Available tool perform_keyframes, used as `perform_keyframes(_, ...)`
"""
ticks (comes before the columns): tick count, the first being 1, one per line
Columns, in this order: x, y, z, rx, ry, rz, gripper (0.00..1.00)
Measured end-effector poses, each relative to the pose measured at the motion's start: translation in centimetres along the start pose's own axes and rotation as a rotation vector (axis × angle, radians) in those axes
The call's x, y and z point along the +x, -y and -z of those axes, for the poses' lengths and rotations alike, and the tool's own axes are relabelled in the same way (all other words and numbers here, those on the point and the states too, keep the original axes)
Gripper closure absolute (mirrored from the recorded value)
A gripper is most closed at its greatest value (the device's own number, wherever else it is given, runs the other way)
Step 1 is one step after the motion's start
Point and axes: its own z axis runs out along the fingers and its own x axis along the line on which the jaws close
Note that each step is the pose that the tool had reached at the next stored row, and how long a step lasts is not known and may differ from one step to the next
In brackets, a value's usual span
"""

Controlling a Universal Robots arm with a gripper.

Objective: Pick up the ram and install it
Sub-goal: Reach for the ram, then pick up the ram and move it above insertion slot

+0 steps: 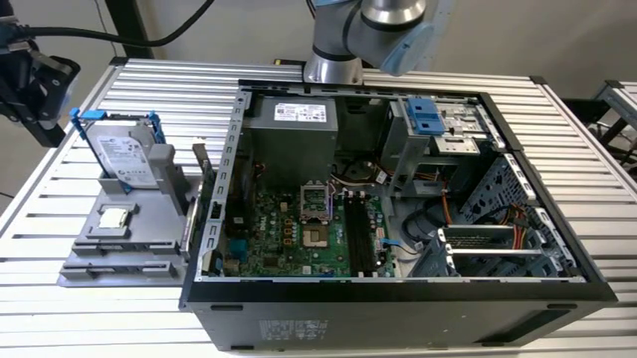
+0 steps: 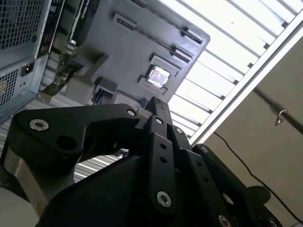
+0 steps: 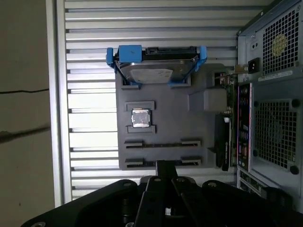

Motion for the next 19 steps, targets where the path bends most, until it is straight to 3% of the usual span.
perform_keyframes(11,-0.05,1.47,0.05,0.0,0.0,0.0,1.0)
perform_keyframes(19,-0.09,1.69,0.05,0.0003,0.0005,0.0,1.0)
